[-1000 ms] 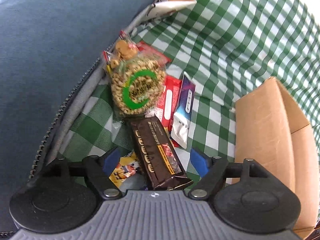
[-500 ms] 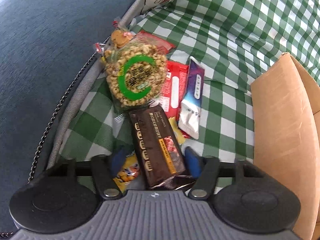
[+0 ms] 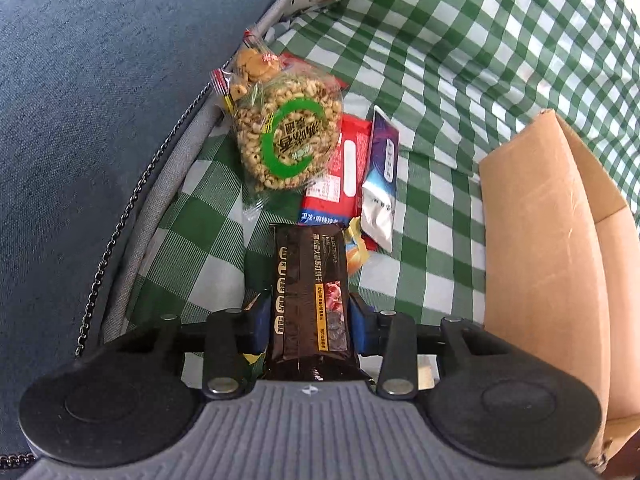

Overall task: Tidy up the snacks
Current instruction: 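Grasp the dark chocolate bar with the left gripper while the right grasps the white cracker bar, then lift and carry the chocolate bar with the left gripper while the right carries the cracker bar over the box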

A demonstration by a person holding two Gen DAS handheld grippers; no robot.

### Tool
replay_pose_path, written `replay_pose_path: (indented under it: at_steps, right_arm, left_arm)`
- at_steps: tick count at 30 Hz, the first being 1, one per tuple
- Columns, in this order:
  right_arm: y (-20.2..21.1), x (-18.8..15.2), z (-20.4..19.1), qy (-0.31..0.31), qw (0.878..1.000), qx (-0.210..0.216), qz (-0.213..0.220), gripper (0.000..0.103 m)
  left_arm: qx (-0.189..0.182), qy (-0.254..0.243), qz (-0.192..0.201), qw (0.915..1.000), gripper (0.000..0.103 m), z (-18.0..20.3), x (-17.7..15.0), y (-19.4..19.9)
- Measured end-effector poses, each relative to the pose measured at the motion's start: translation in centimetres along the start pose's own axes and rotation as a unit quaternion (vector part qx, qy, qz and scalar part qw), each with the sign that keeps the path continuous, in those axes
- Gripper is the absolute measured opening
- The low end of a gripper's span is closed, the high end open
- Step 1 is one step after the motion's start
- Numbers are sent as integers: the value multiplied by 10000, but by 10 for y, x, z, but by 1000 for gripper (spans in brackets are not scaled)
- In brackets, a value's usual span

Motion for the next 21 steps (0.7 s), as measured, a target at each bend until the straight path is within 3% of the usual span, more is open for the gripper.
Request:
replay_pose_path:
  at_steps: [11, 21]
  right_arm:
    - [4, 4, -2, 23, 9998, -43, 184, 38]
    - [35, 17, -10, 303, 9965, 44, 775, 38]
  left_arm:
    - [-229, 141, 229, 9994, 43, 2, 3, 7]
    - [-777, 444, 768, 9930, 43, 0, 11, 39]
Point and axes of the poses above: each gripper's, at about its wrist camera, not at the fingertips, and y roughly against the way its jaws point, z to its right, x to its top, the point moved 2 cm from there along -y, roughly the way its jaws point, and after that the axes turned 12 degrees about z, right-handed, at the moved point
